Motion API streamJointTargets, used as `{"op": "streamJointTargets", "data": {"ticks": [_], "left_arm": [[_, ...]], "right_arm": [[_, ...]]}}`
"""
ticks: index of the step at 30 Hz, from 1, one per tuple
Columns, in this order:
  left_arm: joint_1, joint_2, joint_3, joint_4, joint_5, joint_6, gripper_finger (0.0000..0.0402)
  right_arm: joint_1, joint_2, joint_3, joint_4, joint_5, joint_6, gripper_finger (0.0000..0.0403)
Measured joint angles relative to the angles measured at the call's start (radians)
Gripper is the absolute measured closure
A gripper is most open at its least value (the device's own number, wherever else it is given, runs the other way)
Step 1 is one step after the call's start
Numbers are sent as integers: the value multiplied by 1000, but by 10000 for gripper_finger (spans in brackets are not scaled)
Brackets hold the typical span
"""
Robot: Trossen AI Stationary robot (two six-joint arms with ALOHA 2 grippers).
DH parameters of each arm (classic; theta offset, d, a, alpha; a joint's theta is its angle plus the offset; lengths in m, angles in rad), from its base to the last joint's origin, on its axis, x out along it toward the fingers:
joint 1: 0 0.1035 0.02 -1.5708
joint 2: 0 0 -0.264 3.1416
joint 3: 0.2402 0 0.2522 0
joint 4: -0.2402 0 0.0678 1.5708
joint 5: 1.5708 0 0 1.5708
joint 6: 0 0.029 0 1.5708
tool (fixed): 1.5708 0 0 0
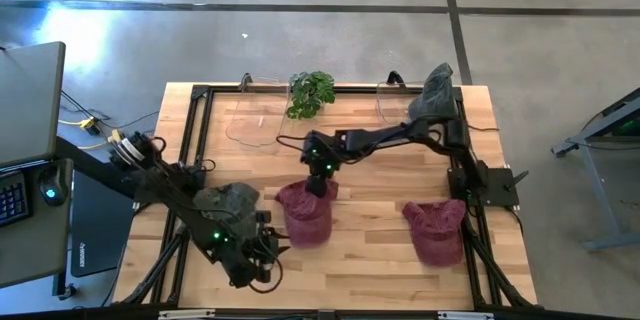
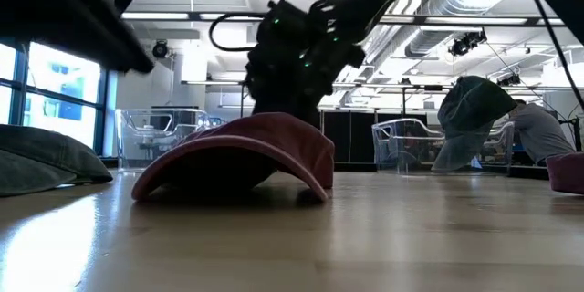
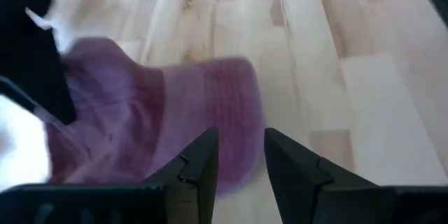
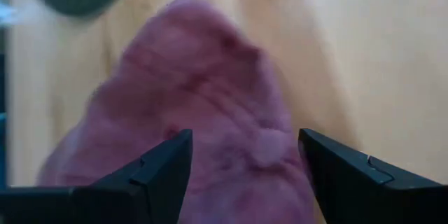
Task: Pick & Place hat
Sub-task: Put the left red cap into the left transparent bin
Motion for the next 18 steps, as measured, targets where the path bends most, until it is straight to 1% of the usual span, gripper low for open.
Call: {"op": "streamJointTargets", "data": {"ticks": [3,6,9,12,13,15,18], "left_arm": [[3,27,-1,4,-8,0,292],[27,60,-1,4,-7,-4,292],[58,98,-1,8,-5,-15,292],[89,121,0,23,28,-21,292],[97,128,1,30,38,-23,292],[106,137,3,34,49,-28,292],[103,137,2,29,37,-29,292]], "right_arm": [[-1,26,19,1,-75,-23,163],[-2,32,19,3,-139,-43,204],[0,31,19,7,-213,-58,275],[7,31,19,39,-292,-75,361],[10,28,19,51,-312,-85,377],[15,16,18,71,-336,-97,377],[19,-25,18,83,-341,-115,354]]}}
